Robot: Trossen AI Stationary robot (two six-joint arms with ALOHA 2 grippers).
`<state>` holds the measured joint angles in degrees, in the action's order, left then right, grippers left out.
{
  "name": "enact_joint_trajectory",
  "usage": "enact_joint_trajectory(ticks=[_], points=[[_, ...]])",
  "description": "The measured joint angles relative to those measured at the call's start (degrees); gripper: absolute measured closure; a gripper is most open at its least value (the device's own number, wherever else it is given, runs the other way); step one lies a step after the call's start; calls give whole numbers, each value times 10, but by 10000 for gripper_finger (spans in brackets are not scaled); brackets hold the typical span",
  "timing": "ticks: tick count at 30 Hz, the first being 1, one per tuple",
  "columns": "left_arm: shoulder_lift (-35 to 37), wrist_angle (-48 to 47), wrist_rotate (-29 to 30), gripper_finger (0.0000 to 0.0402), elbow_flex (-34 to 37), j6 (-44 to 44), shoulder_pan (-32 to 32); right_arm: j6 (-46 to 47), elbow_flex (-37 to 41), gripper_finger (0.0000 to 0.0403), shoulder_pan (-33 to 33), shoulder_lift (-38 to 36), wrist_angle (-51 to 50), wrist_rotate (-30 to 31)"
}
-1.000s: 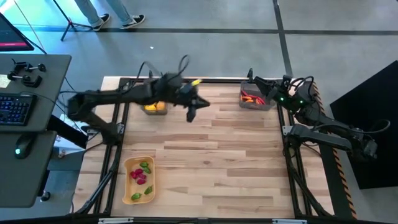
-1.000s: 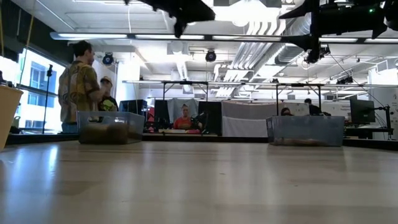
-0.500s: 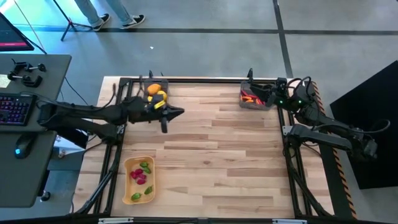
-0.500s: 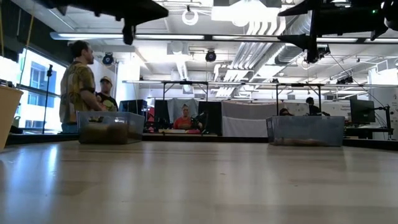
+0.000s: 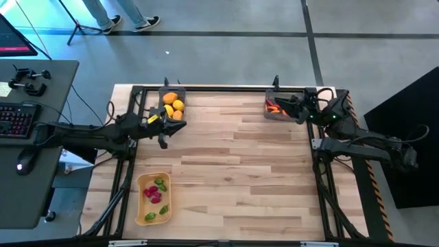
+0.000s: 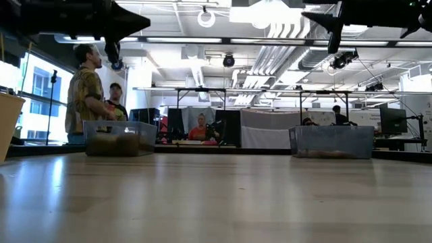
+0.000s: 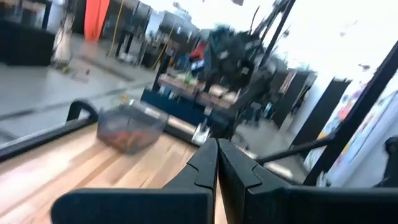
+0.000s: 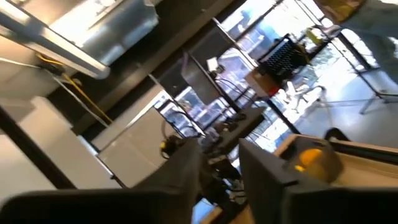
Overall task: Sort produce into baskets
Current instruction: Return to Home Position
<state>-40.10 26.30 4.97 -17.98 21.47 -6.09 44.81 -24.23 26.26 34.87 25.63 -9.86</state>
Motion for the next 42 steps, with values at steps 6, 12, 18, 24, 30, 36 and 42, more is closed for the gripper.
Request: enact_joint_trajectory(ticks=[6, 12, 18, 24, 30, 36, 42], points=[[30, 101, -2, 401, 64, 22, 11, -12, 0, 395, -34, 0, 25, 34], [46, 143, 4, 401, 112, 40, 42, -13, 0, 390, -55, 0, 25, 54], [68, 158, 26, 401, 142, 40, 71, -8, 0, 399, -85, 0, 25, 54], [91, 143, 33, 401, 174, 40, 72, 0, 0, 402, -114, -8, 25, 56], [105, 129, 30, 401, 173, 59, 71, -18, 0, 402, -133, -41, 26, 53], [105, 120, 28, 401, 173, 98, 71, -55, 0, 403, -159, -93, -35, 27], [105, 120, 27, 401, 173, 98, 71, -107, 0, 403, -187, -135, -131, 38]])
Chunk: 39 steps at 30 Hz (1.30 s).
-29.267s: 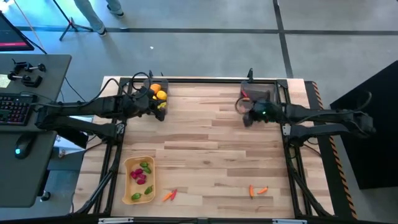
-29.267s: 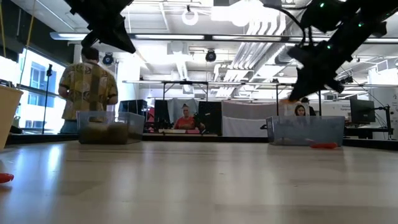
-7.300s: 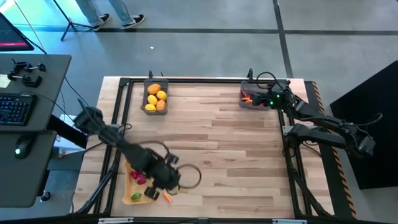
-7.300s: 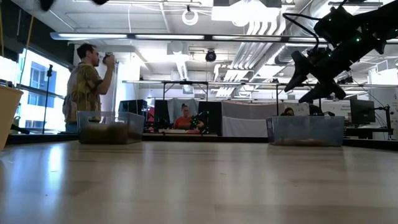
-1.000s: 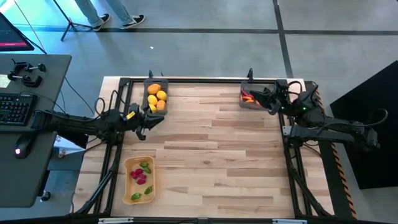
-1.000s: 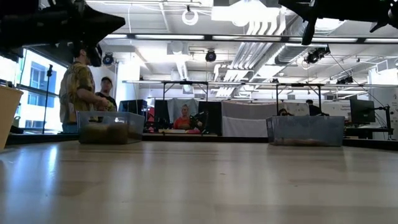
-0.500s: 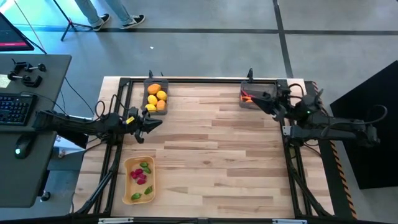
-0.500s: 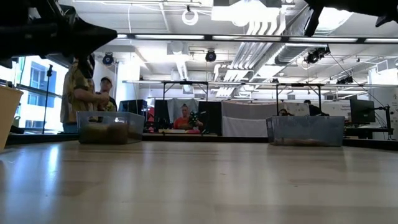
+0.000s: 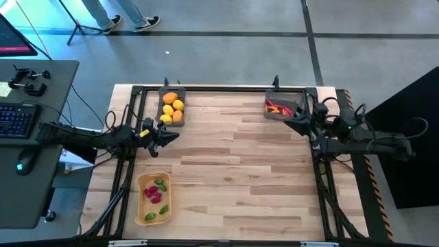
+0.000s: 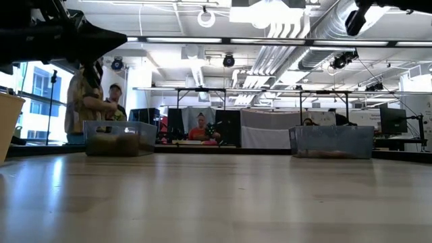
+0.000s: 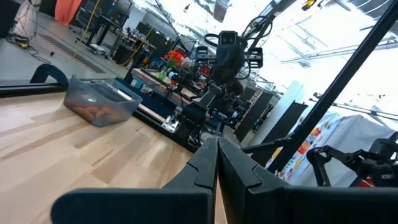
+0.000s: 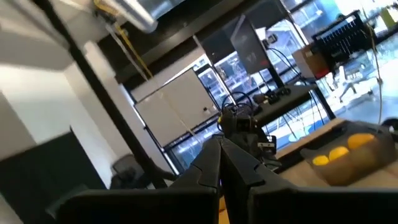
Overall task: Sort produce into baskets
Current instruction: Return to Home Position
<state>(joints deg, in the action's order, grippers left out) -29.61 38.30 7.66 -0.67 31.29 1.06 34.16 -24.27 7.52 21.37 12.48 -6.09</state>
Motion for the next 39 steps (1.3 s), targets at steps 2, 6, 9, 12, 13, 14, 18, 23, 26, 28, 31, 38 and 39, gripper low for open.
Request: enact_joint_trajectory(ticks=[2, 6, 9, 12, 13, 14, 18, 23, 26, 28, 31, 38, 39], points=[[0, 0, 0, 401, 0, 0, 0, -32, 0, 403, -10, -4, -4, 0], [0, 0, 0, 401, 0, 0, 0, -84, 2, 403, -31, -5, -3, 3], [0, 0, 0, 401, 0, 0, 0, -100, 46, 403, -57, -5, 58, 23], [0, 0, 0, 401, 0, 0, 0, -104, 128, 403, -86, -4, 177, 57], [0, 0, 0, 401, 0, 0, 0, -114, 156, 403, -93, -5, 218, 67], [0, 0, 0, 401, 0, 0, 0, -122, 181, 403, -98, -9, 252, 75], [0, 0, 0, 401, 0, 0, 0, -116, 237, 403, -96, -37, 317, 95], [0, 0, 0, 401, 0, 0, 0, -118, 223, 403, -91, -90, 195, 55], [0, 0, 0, 401, 0, 0, 0, -183, 223, 403, -90, -124, 127, 43], [0, 0, 0, 401, -1, 0, 0, -227, 223, 403, -90, -142, 75, 43], [0, 0, 0, 401, -1, 0, 0, -262, 223, 403, -90, -161, 13, 47], [0, 0, 0, 401, -1, 0, 0, -259, 223, 403, -90, -182, -105, 77], [0, 0, 0, 401, -1, 0, 0, -266, 223, 403, -90, -183, -106, 77]])
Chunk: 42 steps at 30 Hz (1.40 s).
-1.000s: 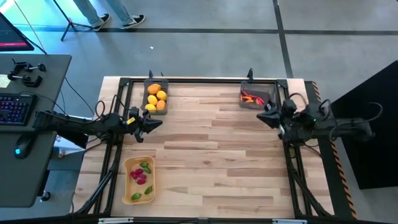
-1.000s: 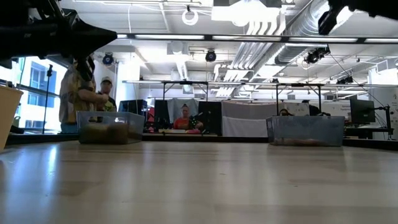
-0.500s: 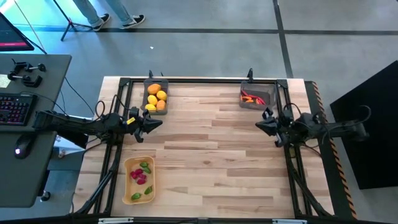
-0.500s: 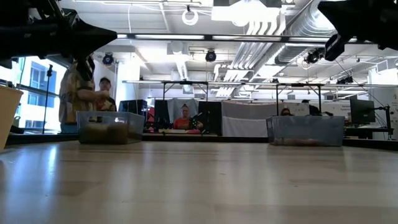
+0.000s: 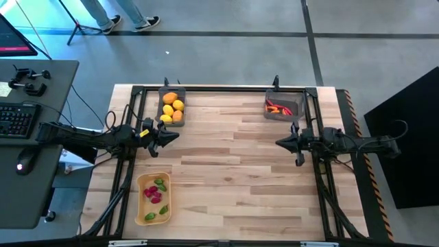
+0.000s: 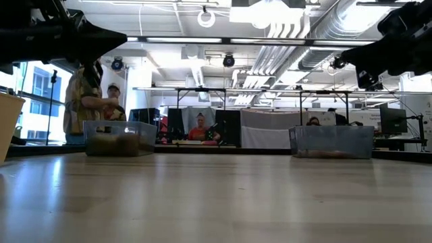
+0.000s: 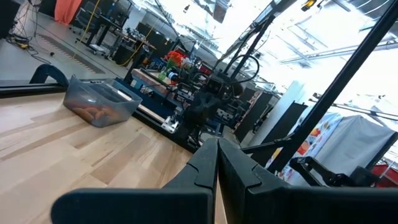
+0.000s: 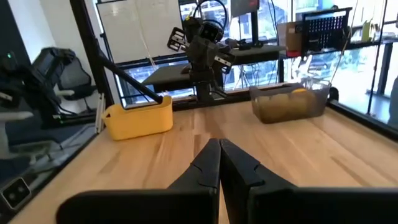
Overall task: Sort produce into baskets
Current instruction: Return to Home Position
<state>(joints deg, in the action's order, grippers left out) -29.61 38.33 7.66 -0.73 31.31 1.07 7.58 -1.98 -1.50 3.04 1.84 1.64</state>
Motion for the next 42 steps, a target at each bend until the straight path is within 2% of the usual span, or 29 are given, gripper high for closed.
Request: enact_joint_trajectory(ticks=[5, 8, 13, 23, 27, 42], points=[[0, 0, 0, 401, 0, 0, 0, -21, 0, 403, 0, -2, -21, 1], [0, 0, 0, 401, 0, 0, 0, 43, 0, 403, 0, 2, -42, 26], [0, 0, 0, 401, 0, 0, 0, 116, 0, 403, 0, 4, -42, 25], [5, -13, 1, 401, 0, 0, 3, 131, 0, 403, 0, 3, -42, 25], [67, -61, 0, 401, -1, 0, 7, 130, 0, 403, -3, -30, -41, 24], [277, -167, 0, 401, 0, 0, -3, 130, -1, 402, -5, -24, -41, 24]])
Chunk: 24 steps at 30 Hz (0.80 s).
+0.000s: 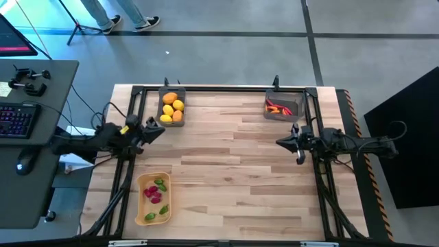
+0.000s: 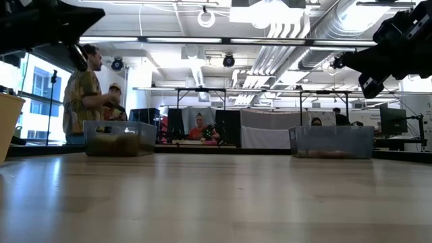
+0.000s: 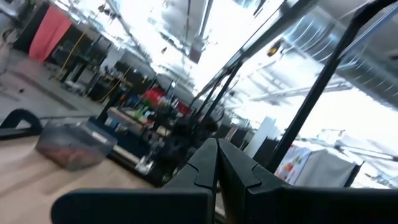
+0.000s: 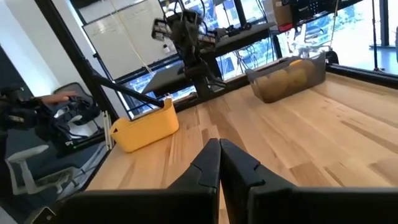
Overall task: Sort produce into baskets
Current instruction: Return to Home Position
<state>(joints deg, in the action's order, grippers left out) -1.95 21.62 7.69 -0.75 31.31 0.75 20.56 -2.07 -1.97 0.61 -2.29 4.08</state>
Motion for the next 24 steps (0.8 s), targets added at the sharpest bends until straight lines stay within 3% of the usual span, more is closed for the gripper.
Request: enact_joint_trajectory(ticks=[21, 24], points=[[18, 0, 0, 401, 1, 0, -4, 0, 0, 402, 0, 2, -1, 0], [18, -25, -6, 401, 0, -94, -2, 0, 0, 402, 0, 2, -1, 0]])
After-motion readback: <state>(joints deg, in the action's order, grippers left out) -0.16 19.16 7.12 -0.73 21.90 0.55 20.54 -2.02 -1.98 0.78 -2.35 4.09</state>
